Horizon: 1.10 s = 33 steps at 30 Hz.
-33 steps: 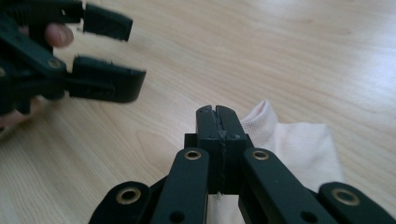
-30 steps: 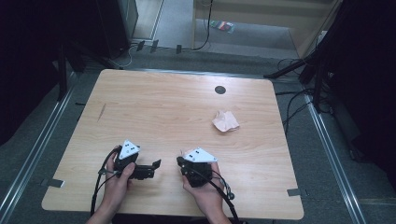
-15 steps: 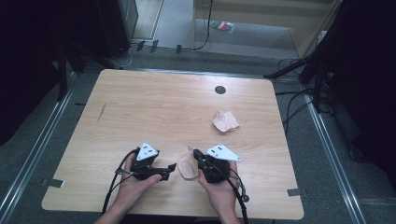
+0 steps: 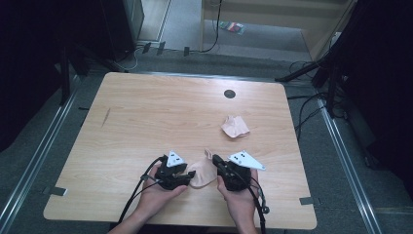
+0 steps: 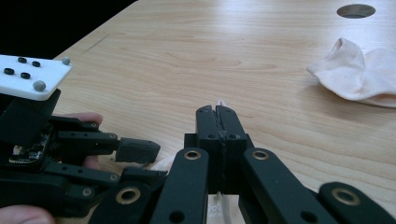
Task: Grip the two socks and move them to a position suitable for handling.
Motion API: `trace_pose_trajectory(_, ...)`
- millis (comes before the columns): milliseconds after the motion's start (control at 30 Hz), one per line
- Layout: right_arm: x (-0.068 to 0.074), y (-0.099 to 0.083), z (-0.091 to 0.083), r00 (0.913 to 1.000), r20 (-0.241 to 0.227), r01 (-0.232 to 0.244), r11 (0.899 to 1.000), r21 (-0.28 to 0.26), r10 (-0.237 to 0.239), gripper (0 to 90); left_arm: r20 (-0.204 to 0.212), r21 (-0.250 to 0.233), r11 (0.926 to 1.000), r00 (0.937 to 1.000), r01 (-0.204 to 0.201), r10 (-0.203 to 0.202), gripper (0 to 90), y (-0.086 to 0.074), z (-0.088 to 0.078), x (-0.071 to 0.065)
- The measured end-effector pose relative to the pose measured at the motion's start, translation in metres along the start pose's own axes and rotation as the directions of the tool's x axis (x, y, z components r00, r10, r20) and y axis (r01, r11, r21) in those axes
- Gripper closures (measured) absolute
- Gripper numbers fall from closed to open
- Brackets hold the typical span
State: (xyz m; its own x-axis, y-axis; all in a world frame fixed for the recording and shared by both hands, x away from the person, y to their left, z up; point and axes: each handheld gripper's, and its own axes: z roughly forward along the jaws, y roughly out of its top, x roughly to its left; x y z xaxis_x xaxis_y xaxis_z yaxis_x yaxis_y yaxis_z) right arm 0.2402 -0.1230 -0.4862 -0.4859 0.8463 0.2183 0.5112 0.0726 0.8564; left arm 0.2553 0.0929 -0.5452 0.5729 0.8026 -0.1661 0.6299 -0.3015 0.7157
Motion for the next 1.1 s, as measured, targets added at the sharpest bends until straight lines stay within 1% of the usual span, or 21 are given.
trace_pose_trajectory(33, 0.000, 0.000, 0.000, 1.0000, 0.000, -0.001, 1.000, 0.000, 0.001, 90.0, -0.014, 0.000, 1.0000, 0.9999, 0.000, 0.000, 66.5, 0.000, 0.000, 0.000)
trace_pose_trajectory(67, 0.000, 0.000, 0.000, 1.0000, 0.000, -0.001, 1.000, 0.000, 0.001, 90.0, -0.006, 0.004, 1.0000, 0.9999, -0.008, 0.008, 76.8, -0.001, 0.000, 0.002)
trace_pose_trajectory(100, 0.001, 0.000, 0.000, 1.0000, 0.000, -0.001, 1.000, 0.001, 0.001, 90.0, 0.008, 0.003, 0.9999, 0.9999, -0.012, 0.012, 83.1, -0.001, 0.000, 0.003)
trace_pose_trajectory(133, 0.001, 0.000, 0.000, 1.0000, 0.001, 0.000, 1.000, 0.000, 0.000, 90.0, 0.024, -0.001, 1.0000, 0.9997, -0.008, 0.008, 87.5, -0.002, -0.001, 0.004)
trace_pose_trajectory(167, 0.001, 0.000, 0.000, 1.0000, 0.004, 0.002, 1.000, -0.001, -0.002, 90.0, 0.033, -0.002, 1.0000, 0.9995, -0.005, 0.005, 90.0, -0.002, -0.001, 0.006)
trace_pose_trajectory(233, 0.001, 0.001, -0.002, 0.9999, 0.010, 0.003, 1.000, -0.005, -0.003, 90.0, 0.055, -0.016, 0.9998, 0.9985, -0.008, 0.009, 90.0, -0.001, -0.006, 0.008)
trace_pose_trajectory(267, 0.001, 0.001, -0.003, 0.9999, 0.010, 0.005, 1.000, -0.011, -0.005, 90.0, 0.056, -0.025, 0.9996, 0.9983, -0.013, 0.014, 90.0, -0.001, -0.009, 0.010)
trace_pose_trajectory(300, 0.001, 0.002, -0.005, 0.9999, 0.015, 0.002, 1.000, -0.013, -0.002, 90.0, 0.070, -0.034, 0.9994, 0.9975, -0.008, 0.010, 90.0, -0.001, -0.014, 0.011)
trace_pose_trajectory(333, 0.000, 0.002, -0.006, 0.9998, 0.017, 0.006, 1.000, -0.020, -0.006, 90.0, 0.070, -0.044, 0.9990, 0.9975, -0.007, 0.010, 90.0, -0.001, -0.018, 0.013)
trace_pose_trajectory(400, -0.002, 0.003, -0.010, 0.9997, 0.026, 0.004, 1.000, -0.024, -0.003, 90.0, 0.079, -0.047, 0.9988, 0.9968, -0.012, 0.016, 90.0, -0.002, -0.027, 0.018)
trace_pose_trajectory(467, -0.004, 0.002, -0.015, 0.9996, 0.027, -0.007, 1.000, -0.028, 0.008, 90.0, 0.076, -0.043, 0.9990, 0.9970, -0.010, 0.014, 90.0, -0.004, -0.036, 0.023)
trace_pose_trajectory(567, -0.006, -0.002, -0.021, 0.9994, 0.033, -0.009, 1.000, -0.028, 0.010, 90.0, 0.079, -0.044, 0.9990, 0.9969, 0.000, 0.003, 90.0, -0.009, -0.046, 0.030)
trace_pose_trajectory(633, -0.008, -0.008, -0.026, 0.9989, 0.031, -0.035, 0.999, -0.023, 0.036, 90.0, 0.089, -0.038, 0.9992, 0.9960, 0.013, -0.009, 90.0, -0.013, -0.053, 0.033)
trace_pose_trajectory(733, -0.010, -0.020, -0.032, 0.9978, 0.042, -0.051, 0.998, -0.025, 0.052, 90.0, 0.090, -0.021, 0.9998, 0.9960, 0.005, -0.004, 90.0, -0.019, -0.061, 0.035)
trace_pose_trajectory(833, -0.010, -0.030, -0.036, 0.9962, 0.037, -0.078, 0.997, -0.016, 0.079, 90.0, 0.098, -0.004, 1.0000, 0.9951, 0.001, -0.001, 90.0, -0.025, -0.068, 0.038)
trace_pose_trajectory(933, -0.008, -0.041, -0.039, 0.9940, 0.026, -0.106, 0.994, 0.000, 0.106, 90.0, 0.108, 0.024, 0.9997, 0.9942, -0.003, 0.000, 90.0, -0.030, -0.069, 0.041)
trace_pose_trajectory(967, -0.007, -0.044, -0.039, 0.9945, 0.028, -0.101, 0.995, 0.007, 0.101, 90.0, 0.109, 0.029, 0.9996, 0.9940, -0.001, -0.003, 90.0, -0.032, -0.068, 0.043)
trace_pose_trajectory(1000, -0.005, -0.048, -0.038, 0.9953, 0.033, -0.092, 0.996, 0.016, 0.091, 90.0, 0.116, 0.034, 0.9994, 0.9931, 0.010, -0.014, 90.0, -0.033, -0.067, 0.045)
trace_pose_trajectory(1033, -0.004, -0.051, -0.037, 0.9959, 0.035, -0.084, 0.996, 0.024, 0.084, 90.0, 0.128, 0.027, 0.9993, 0.9913, 0.026, -0.029, 90.0, -0.034, -0.065, 0.048)
trace_pose_trajectory(1067, -0.003, -0.054, -0.035, 0.9957, 0.039, -0.085, 0.996, 0.034, 0.084, 90.0, 0.129, 0.017, 0.9989, 0.9906, 0.044, -0.046, 90.0, -0.034, -0.063, 0.050)
trace_pose_trajectory(1100, -0.004, -0.056, -0.032, 0.9956, 0.043, -0.085, 0.995, 0.042, 0.083, 90.0, 0.116, 0.009, 0.9988, 0.9921, 0.047, -0.048, 90.0, -0.034, -0.060, 0.051)
